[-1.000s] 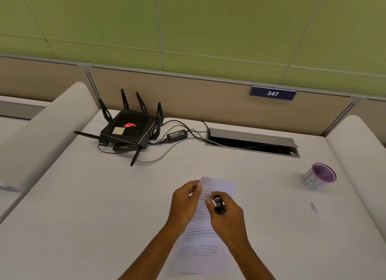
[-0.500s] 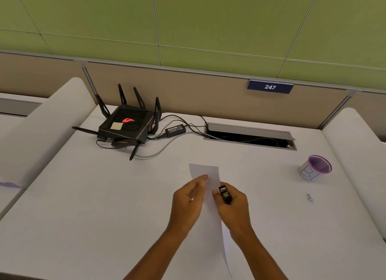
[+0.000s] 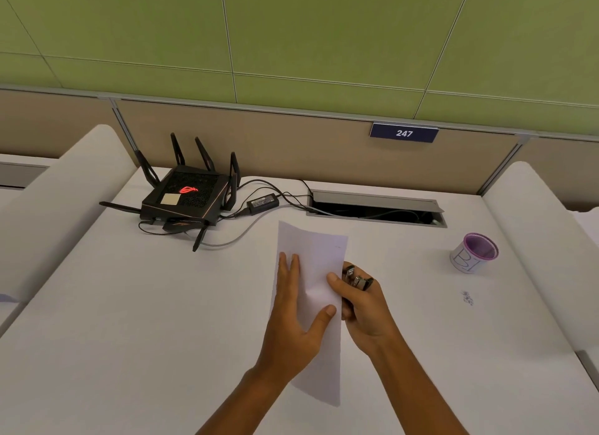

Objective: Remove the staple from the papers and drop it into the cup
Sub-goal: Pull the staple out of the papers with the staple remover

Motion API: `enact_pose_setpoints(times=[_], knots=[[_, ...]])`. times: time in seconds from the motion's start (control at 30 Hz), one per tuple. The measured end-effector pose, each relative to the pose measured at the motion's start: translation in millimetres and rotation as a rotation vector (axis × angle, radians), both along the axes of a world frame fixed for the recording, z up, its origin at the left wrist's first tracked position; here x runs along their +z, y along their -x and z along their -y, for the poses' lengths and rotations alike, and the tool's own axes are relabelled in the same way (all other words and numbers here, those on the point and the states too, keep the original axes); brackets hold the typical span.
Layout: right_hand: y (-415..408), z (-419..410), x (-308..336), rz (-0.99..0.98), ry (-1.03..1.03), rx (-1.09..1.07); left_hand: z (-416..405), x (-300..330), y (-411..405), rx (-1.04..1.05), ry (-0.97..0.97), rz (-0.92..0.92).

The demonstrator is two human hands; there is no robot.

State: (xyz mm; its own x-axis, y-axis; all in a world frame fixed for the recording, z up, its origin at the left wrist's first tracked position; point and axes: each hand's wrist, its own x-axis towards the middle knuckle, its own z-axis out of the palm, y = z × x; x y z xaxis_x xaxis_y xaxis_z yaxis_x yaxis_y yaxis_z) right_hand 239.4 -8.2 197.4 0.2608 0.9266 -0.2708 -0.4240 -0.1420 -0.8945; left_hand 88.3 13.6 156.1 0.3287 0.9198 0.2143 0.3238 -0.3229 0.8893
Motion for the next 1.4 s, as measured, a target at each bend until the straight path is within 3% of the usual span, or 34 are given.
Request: enact_pose_setpoints(times=[0.23, 0.37, 0.5, 0.9, 1.07, 1.27, 1.4], knots=[[9, -2, 6, -0.004, -0.014, -0.025, -4, 3, 4, -0.047, 0.049, 0.011], [19, 2, 8, -0.011, -0.043, -0.014, -6, 11, 6, -0.136, 0.204, 0.075], [29, 6, 11, 0.123, -0.063, 0.021, -11, 14, 9, -0.211, 0.280, 0.178], [17, 17, 1, 0.316, -0.131, -0.110, -21, 17, 27, -0.075, 0.548, 0.170], [-8, 26, -21, 0.438, 0.042, -0.331, -27, 11, 34, 0.018, 0.610, 0.203], [-23, 39, -46, 0.360, 0.169, -0.201, -48, 7, 42, 0.069, 0.687, 0.268], [-20, 36, -59, 0.364, 0.220, -0.223, -69, 0, 42, 0.078, 0.728, 0.330]])
